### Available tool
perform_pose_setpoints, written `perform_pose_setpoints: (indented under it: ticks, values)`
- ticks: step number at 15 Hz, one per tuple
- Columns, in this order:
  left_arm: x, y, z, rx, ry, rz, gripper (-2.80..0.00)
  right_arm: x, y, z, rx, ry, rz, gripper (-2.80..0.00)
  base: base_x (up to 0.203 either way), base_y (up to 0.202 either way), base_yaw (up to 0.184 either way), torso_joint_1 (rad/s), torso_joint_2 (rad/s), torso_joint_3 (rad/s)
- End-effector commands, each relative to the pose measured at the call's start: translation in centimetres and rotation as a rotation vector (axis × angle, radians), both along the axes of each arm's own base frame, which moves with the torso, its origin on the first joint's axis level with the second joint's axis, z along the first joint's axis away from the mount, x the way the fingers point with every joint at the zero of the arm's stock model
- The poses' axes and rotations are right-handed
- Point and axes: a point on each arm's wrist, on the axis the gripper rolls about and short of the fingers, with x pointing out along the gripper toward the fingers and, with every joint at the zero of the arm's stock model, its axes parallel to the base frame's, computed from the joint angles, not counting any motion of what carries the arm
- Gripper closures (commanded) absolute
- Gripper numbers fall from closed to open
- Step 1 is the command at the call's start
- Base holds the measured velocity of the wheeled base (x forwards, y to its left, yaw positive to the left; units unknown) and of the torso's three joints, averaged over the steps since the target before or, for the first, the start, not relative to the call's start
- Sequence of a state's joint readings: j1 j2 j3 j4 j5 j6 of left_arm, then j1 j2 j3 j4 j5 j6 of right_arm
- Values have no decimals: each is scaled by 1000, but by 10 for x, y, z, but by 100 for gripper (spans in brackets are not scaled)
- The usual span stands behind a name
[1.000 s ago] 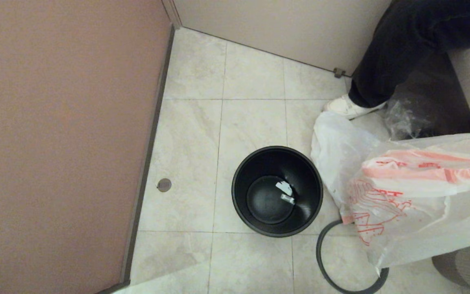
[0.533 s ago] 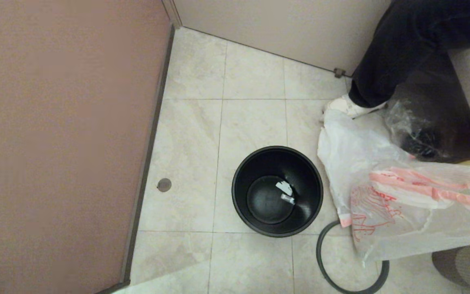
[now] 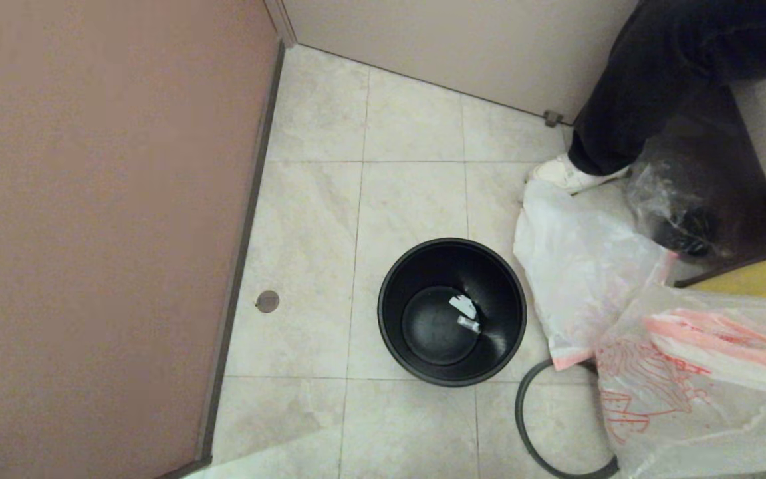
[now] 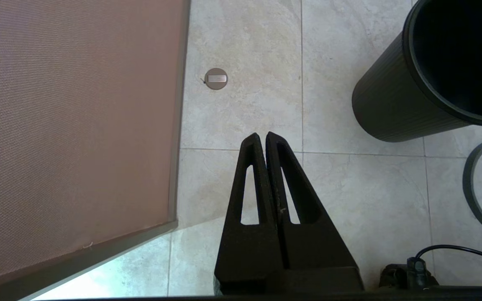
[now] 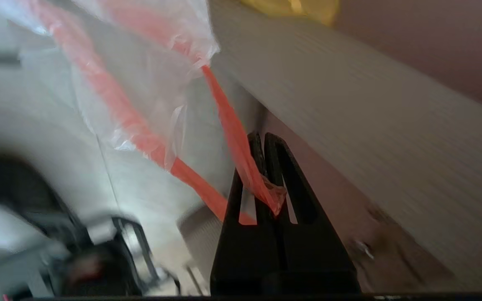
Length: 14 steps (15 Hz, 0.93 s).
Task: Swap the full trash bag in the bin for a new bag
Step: Place the trash bag on the floor
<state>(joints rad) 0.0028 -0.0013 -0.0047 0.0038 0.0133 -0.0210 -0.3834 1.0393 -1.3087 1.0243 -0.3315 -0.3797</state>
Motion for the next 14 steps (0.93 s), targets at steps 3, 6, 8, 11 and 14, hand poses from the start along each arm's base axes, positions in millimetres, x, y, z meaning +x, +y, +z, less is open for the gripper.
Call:
perform_pose_setpoints:
  ticks: [3,6,8,11,14]
  values:
    - [0,0,0,-1,1,1,0,-40,15,-12,36,149,-1,0,0,0,0,0,0,0]
    - [0,0,0,-1,2,1,0,-45,15,-38,-1,296,-103,0,0,0,0,0,0,0]
    - [0,0,0,-1,2,1,0,-48,14,-40,-34,292,-189,0,0,0,0,0,0,0]
    - [0,0,0,-1,1,1,0,-32,7,-46,-16,320,-220,0,0,0,0,0,0,0]
    - [0,0,0,-1,1,1,0,12,-14,-66,20,360,-260,0,0,0,0,0,0,0]
